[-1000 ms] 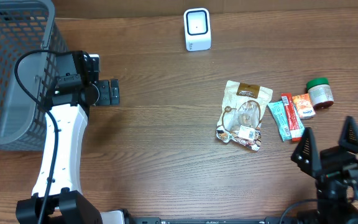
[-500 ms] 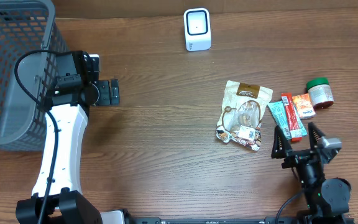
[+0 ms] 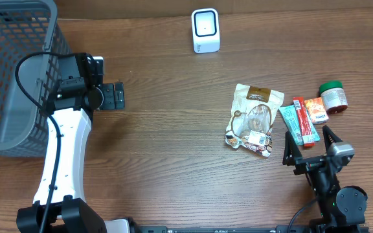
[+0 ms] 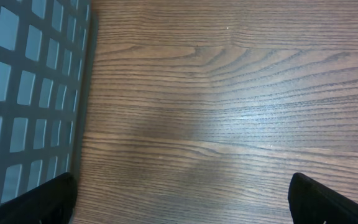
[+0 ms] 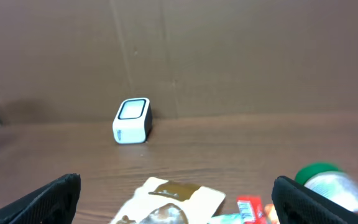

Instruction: Scan the item barcode

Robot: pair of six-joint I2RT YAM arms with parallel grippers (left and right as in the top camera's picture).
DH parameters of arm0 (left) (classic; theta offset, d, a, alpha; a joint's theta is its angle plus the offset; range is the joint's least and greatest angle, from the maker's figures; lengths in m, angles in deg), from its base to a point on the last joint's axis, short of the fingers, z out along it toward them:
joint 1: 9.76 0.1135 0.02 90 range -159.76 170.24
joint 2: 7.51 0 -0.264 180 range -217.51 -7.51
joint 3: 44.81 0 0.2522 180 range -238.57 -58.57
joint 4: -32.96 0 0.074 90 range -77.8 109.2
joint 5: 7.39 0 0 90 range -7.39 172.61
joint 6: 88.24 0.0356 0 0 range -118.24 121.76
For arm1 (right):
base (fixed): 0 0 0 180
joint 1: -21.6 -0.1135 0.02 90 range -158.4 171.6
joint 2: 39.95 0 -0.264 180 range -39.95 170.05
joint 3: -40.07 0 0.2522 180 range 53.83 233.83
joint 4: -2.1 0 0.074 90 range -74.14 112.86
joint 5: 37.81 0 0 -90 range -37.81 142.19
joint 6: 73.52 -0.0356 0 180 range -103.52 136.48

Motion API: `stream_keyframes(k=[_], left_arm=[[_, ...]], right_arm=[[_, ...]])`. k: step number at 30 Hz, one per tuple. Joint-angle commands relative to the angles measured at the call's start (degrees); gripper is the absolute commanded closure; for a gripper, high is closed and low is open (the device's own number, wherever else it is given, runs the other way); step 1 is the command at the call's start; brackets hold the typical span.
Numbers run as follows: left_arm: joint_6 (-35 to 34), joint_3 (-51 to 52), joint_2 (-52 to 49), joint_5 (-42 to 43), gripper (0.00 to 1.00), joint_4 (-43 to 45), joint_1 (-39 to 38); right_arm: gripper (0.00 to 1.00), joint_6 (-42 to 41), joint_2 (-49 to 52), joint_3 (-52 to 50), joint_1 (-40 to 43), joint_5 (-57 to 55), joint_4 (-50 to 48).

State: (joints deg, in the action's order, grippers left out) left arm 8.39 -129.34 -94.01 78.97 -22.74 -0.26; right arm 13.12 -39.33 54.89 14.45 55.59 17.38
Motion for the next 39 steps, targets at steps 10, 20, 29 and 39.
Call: stream_keyframes(k=[10, 20, 29, 39], left_arm=[[1.27, 0.44, -0.5, 0.5, 0.0, 0.2, 0.22], [1.27, 0.44, -0.5, 0.5, 0.0, 0.17, 0.22], [1.27, 0.44, -0.5, 0.5, 0.0, 0.17, 0.22], [1.27, 0.44, -0.5, 0.5, 0.0, 0.17, 0.22]], right_arm=[[0.0, 12.81, -0.46, -0.61, 0.15, 2.27, 2.86], [0.0, 12.81, -0.46, -0.59, 0.15, 2.27, 2.86], [0.0, 12.81, -0.46, -0.59, 0.15, 2.27, 2.86], [0.0, 12.81, -0.46, -0.59, 0.15, 2.27, 2.86]])
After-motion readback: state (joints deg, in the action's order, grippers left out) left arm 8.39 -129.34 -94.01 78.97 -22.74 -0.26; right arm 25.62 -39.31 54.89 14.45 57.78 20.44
